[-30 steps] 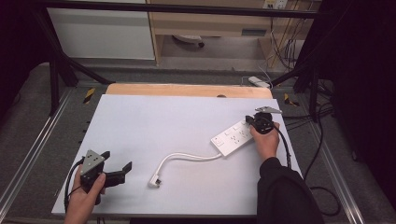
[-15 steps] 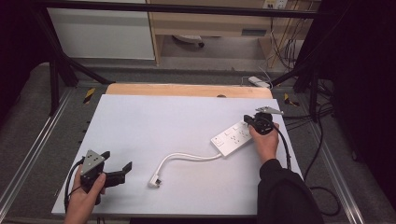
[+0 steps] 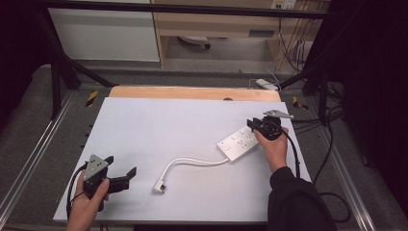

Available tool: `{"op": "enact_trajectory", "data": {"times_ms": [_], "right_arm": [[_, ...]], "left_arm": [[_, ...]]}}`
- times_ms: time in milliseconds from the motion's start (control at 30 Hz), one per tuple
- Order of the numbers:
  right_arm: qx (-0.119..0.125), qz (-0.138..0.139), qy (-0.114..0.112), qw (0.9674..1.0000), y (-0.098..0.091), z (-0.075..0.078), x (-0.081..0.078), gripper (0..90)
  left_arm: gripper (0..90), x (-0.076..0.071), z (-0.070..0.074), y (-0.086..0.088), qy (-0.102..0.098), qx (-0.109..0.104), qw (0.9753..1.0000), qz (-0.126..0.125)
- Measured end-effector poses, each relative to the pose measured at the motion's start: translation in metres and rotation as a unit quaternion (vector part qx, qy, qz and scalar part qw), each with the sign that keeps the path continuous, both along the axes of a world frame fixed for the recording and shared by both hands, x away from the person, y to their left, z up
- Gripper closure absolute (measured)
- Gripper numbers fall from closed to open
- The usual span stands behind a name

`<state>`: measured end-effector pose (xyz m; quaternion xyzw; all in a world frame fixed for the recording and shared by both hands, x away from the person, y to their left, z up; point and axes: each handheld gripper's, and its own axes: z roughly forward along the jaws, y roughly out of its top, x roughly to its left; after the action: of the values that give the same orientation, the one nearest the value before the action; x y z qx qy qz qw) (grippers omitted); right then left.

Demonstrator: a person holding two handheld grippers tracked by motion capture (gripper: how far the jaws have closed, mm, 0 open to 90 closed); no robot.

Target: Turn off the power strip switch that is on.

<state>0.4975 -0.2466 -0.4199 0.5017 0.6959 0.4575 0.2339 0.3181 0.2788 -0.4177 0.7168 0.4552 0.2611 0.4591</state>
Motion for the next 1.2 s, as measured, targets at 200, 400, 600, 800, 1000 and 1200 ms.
{"op": "enact_trajectory", "data": {"times_ms": [200, 400, 600, 800, 1000, 1200], "right_arm": [[0.007, 0.0, 0.012, 0.9999, 0.001, 0.006, -0.006, 46.0], [0.011, -0.004, 0.018, 0.9998, -0.001, 0.009, -0.012, 36.9], [0.011, -0.008, 0.02, 0.9997, -0.005, 0.013, -0.018, 26.9], [0.009, -0.017, 0.015, 0.9997, -0.01, 0.018, -0.025, 12.1], [0.016, -0.013, 0.008, 0.9998, -0.012, 0.028, -0.036, 4.3], [-0.009, -0.009, -0.005, 0.9999, -0.01, 0.034, -0.047, 4.3]], "left_arm": [[6.0, 0.0, 0.0, 0.0, 0.0, 0.001, 1.0, 0.0], [5.9, 0.0, 0.0, 0.0, 0.0, 0.002, 1.0, 0.001], [5.9, 0.0, 0.0, 0.0, 0.0, 0.002, 1.0, 0.002], [5.9, 0.0, 0.0, 0.0, -0.001, 0.006, 1.0, 0.001], [5.9, 0.0, 0.0, -0.001, -0.001, 0.006, 1.0, 0.001], [5.9, 0.0, 0.0, -0.001, 0.001, 0.004, 1.0, 0.001]]}}
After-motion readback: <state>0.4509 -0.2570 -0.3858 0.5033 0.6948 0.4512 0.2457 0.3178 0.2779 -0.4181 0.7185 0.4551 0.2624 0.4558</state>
